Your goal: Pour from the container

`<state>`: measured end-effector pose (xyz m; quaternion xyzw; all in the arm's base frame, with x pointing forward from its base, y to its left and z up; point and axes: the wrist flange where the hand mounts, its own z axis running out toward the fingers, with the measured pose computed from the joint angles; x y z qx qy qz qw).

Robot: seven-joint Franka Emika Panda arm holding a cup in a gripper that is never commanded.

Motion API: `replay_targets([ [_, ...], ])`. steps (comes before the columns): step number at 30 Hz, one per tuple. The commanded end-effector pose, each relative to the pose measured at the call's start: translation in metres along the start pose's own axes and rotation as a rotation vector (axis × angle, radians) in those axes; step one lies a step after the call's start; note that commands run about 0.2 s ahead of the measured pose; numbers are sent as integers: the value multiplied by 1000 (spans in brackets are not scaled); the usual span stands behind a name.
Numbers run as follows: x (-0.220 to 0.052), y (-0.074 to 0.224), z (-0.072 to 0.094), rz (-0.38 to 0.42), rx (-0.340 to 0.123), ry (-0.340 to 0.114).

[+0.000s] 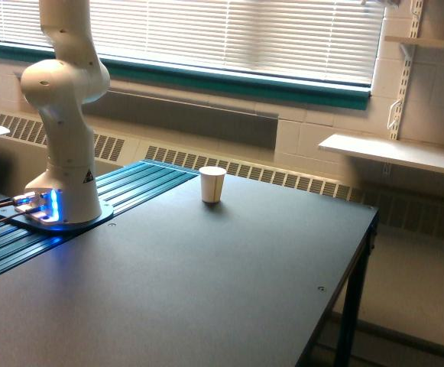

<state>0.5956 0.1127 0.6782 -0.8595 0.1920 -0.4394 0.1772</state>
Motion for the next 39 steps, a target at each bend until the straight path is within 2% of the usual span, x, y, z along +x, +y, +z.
replay_targets([
  [1,-37,42,38,12,-99,-111],
  [4,-53,50,45,11,-120,-134],
  [6,-66,57,48,29,-170,-151],
  [8,-76,62,48,37,-170,-171],
  [11,-98,69,44,37,-227,-205],
  [15,-117,73,28,89,-211,-206],
  [19,-150,82,21,87,-242,-240],
  [25,-199,80,-2,117,-259,-300],
  [26,-206,85,-2,123,-269,-310],
  [28,-219,92,-2,146,-287,-332],
  [30,-242,79,-7,201,-260,-377],
  [33,-261,73,-13,233,-276,-425],
  [37,-284,64,-20,304,-269,-474],
  [39,-296,59,-24,310,-275,-495],
])
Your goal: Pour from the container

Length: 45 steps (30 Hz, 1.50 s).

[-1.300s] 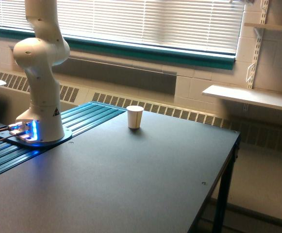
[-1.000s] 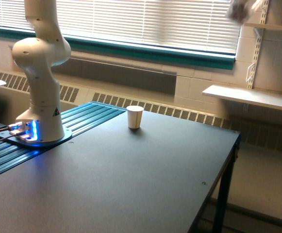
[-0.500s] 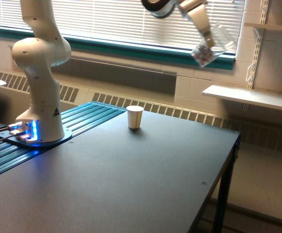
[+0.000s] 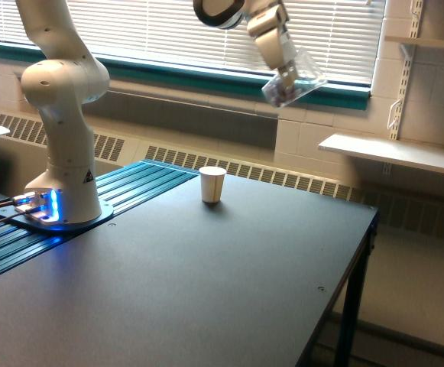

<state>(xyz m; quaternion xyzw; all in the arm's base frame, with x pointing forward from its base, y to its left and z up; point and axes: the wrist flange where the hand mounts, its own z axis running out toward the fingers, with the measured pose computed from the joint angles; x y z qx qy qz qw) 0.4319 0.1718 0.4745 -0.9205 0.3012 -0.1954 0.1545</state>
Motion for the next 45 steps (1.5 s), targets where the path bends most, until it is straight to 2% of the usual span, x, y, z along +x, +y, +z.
replay_targets([
  [1,-49,-7,6,68,-16,-80],
  [4,-72,-11,7,57,-18,-143],
  [7,-93,-13,9,21,13,-193],
  [9,-108,-14,11,44,4,-238],
  [12,-130,-15,13,36,13,-292],
  [18,-168,-10,19,25,3,-421],
  [22,-187,-6,23,70,-8,-497],
  [25,-202,-1,25,57,-21,-530],
  [27,-213,3,28,41,-49,-555],
  [30,-215,3,29,39,-51,-558],
  [32,-237,12,33,25,-83,-624],
  [36,-254,23,38,32,-98,-683],
  [42,-270,33,42,21,-117,-746],
  [45,-273,39,44,33,-130,-761],
])
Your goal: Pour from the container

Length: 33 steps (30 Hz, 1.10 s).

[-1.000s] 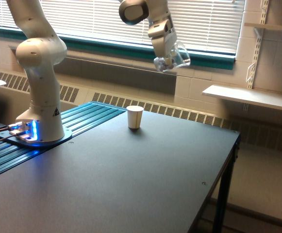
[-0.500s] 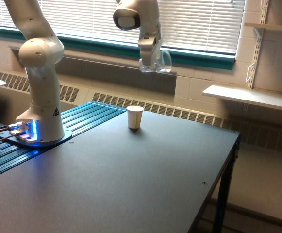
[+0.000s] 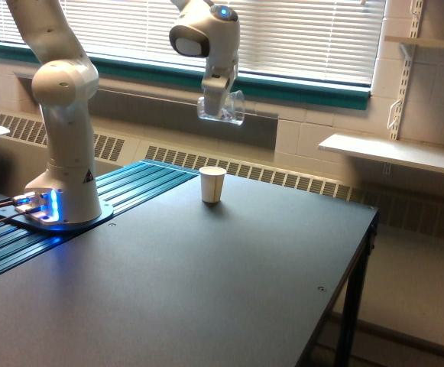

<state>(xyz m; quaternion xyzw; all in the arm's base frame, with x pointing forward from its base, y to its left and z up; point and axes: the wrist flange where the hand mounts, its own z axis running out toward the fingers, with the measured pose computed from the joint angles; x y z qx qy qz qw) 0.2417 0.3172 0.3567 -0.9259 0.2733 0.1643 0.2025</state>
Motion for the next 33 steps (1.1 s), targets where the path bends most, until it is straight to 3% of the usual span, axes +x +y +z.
replay_targets([
  [1,-5,11,10,-34,-24,-45],
  [25,20,64,-9,146,9,-67],
  [33,27,82,-5,209,-39,-142],
])
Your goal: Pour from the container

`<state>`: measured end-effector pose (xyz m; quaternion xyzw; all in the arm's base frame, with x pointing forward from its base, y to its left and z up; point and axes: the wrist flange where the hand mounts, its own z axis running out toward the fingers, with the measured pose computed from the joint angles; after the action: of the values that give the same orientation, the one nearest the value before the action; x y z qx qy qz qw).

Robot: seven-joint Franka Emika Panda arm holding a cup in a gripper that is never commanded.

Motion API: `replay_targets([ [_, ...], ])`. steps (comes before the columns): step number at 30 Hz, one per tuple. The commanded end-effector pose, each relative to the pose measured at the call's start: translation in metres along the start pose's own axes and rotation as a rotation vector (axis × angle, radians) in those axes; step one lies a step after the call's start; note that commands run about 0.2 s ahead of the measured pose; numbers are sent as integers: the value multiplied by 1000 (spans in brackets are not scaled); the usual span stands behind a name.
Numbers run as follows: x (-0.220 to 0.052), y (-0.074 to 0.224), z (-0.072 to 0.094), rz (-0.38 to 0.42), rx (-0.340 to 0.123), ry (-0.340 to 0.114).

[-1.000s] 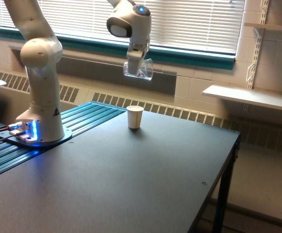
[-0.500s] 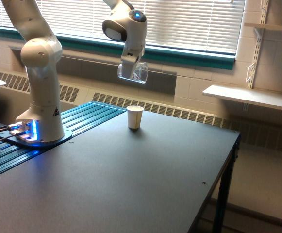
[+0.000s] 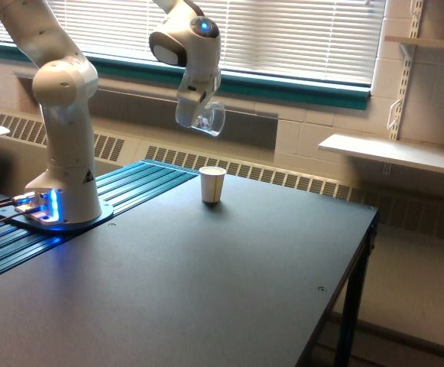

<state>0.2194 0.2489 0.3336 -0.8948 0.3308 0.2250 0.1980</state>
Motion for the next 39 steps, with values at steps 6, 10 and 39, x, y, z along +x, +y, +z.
replay_targets([
  [6,15,12,5,102,-42,-82],
  [10,19,9,8,109,-54,-93],
  [39,17,-15,49,80,-175,-101],
])
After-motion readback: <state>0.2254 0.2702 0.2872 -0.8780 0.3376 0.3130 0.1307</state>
